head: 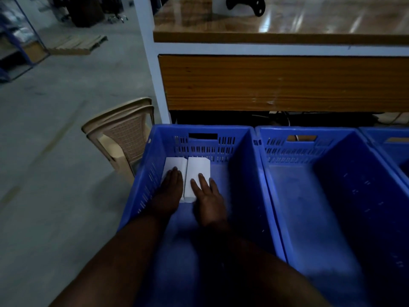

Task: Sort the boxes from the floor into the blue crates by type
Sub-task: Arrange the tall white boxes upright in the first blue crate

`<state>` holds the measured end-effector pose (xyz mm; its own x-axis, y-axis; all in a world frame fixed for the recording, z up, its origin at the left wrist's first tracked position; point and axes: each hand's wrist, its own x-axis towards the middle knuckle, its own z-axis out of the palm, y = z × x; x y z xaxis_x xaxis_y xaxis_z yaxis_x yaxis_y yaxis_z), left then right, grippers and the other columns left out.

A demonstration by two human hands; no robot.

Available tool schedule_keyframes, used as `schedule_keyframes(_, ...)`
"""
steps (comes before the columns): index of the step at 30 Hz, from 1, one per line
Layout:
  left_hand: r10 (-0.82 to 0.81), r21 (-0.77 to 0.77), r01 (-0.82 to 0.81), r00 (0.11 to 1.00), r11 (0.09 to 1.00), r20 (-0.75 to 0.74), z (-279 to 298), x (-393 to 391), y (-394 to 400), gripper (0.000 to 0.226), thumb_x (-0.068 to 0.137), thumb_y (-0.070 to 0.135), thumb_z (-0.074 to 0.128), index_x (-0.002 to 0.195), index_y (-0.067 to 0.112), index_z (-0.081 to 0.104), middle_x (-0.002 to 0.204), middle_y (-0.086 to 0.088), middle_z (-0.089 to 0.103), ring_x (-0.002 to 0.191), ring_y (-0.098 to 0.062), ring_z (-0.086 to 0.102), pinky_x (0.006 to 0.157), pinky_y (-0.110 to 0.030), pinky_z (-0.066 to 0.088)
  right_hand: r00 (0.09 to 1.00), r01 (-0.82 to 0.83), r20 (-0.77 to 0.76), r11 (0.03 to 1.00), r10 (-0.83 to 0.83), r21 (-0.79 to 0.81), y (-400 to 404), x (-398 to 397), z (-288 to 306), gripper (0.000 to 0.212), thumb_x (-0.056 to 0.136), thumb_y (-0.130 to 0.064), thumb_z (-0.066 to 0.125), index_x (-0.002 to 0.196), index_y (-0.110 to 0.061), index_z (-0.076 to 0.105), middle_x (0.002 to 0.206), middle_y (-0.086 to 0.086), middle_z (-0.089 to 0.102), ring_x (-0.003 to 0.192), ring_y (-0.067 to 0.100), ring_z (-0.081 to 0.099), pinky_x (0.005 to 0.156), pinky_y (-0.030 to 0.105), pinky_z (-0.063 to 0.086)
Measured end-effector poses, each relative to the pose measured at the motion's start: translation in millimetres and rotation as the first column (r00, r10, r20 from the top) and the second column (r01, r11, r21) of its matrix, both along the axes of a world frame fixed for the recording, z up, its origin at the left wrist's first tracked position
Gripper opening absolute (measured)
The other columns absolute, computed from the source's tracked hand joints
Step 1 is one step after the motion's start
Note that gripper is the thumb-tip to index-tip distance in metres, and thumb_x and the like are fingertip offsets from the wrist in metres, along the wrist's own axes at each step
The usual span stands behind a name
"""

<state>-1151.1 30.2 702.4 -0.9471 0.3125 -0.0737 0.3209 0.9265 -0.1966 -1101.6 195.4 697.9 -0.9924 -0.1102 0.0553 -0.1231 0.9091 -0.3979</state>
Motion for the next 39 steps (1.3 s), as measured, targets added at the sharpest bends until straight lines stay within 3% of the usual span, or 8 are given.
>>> schedule_keyframes(8,0.001,0.053,0.001,0.999,0.999,-0.042,6,6,1,0.056,0.094,0.002,0.024,0.137,0.006,0.06,0.146,-0.016,0.053,0.133,-0.03,0.054,0.106,-0.04,0.049,0.995,0.003,0.104,0.998,-0.01,0.059,-1,-2,12,0.077,0.092,-0.02,0.055,0.159,-0.039,0.021,0.171,-0.006,0.006,0.156,0.03,0.01,0.111,0.048,0.038)
schedule_keyframes(12,0.01,0.207,-0.028,0.996,0.978,0.087,38,23,12,0.069,0.099,0.004,0.043,0.157,-0.001,0.007,0.166,-0.019,0.0,0.154,-0.037,0.005,0.125,-0.047,0.011,0.993,-0.031,0.12,0.994,0.018,0.105,-3,1,21,0.087,0.093,-0.033,0.057,0.161,-0.04,0.004,0.171,-0.002,-0.011,0.157,0.03,-0.008,0.121,0.053,0.015)
schedule_keyframes(15,0.089,0.215,-0.1,0.994,0.972,0.057,61,30,19,0.085,0.093,0.018,0.06,0.155,-0.007,0.008,0.165,-0.025,0.004,0.153,-0.038,0.008,0.124,-0.042,0.012,0.996,-0.054,0.071,0.989,0.045,0.135,-5,11,36,0.103,0.089,-0.044,0.063,0.16,-0.039,-0.011,0.17,0.0,-0.017,0.156,0.027,-0.015,0.122,0.055,0.001)
schedule_keyframes(18,-0.029,0.191,0.02,0.999,0.981,0.043,96,42,19,0.091,0.068,0.028,0.086,0.136,-0.018,0.046,0.145,-0.036,0.043,0.135,-0.044,0.047,0.114,-0.039,0.037,0.999,0.02,0.039,0.996,-0.024,0.085,-4,25,71,0.092,0.087,-0.039,0.066,0.161,-0.029,0.013,0.169,0.007,0.008,0.156,0.031,0.008,0.12,0.05,0.02)
schedule_keyframes(20,-0.092,0.369,0.064,0.994,0.927,0.058,111,53,18,0.071,0.09,0.034,0.063,0.14,-0.013,0.044,0.148,-0.033,0.041,0.141,-0.042,0.04,0.12,-0.036,0.021,0.989,0.082,-0.122,0.997,-0.081,0.004,-3,37,102,0.065,0.085,-0.033,0.066,0.146,-0.027,0.045,0.154,0.006,0.038,0.14,0.03,0.036,0.106,0.044,0.039)
schedule_keyframes(23,-0.03,0.682,0.086,0.995,0.726,-0.094,143,78,13,0.028,0.093,0.038,0.057,0.106,0.016,0.069,0.108,-0.006,0.071,0.103,-0.021,0.067,0.094,-0.037,0.05,0.923,0.015,-0.374,0.98,-0.091,-0.2,-12,54,143,0.029,0.086,-0.026,0.063,0.115,-0.026,0.067,0.119,0.0,0.058,0.108,0.022,0.053,0.089,0.038,0.047)
schedule_keyframes(28,0.279,0.821,0.097,0.912,0.563,-0.299,188,149,-25,0.026,0.079,0.01,0.058,0.103,0.014,0.068,0.104,-0.003,0.071,0.1,-0.024,0.065,0.087,-0.032,0.048,0.903,-0.229,-0.424,0.76,-0.067,-0.609,-43,90,196,0.02,0.084,-0.017,0.064,0.101,-0.023,0.072,0.102,-0.009,0.068,0.09,0.004,0.064,0.082,0.033,0.053)
schedule_keyframes(39,0.875,0.904,-0.235,0.422,0.357,-0.236,151,498,-71,0.023,0.089,0.006,0.06,0.106,0.016,0.069,0.103,0.008,0.07,0.099,-0.007,0.065,0.091,-0.026,0.05,0.601,-0.675,-0.37,0.203,0.708,-0.709,-110,339,201,0.018,0.095,-0.008,0.063,0.099,-0.024,0.071,0.097,-0.015,0.065,0.09,0.006,0.066,0.072,0.015,0.05)
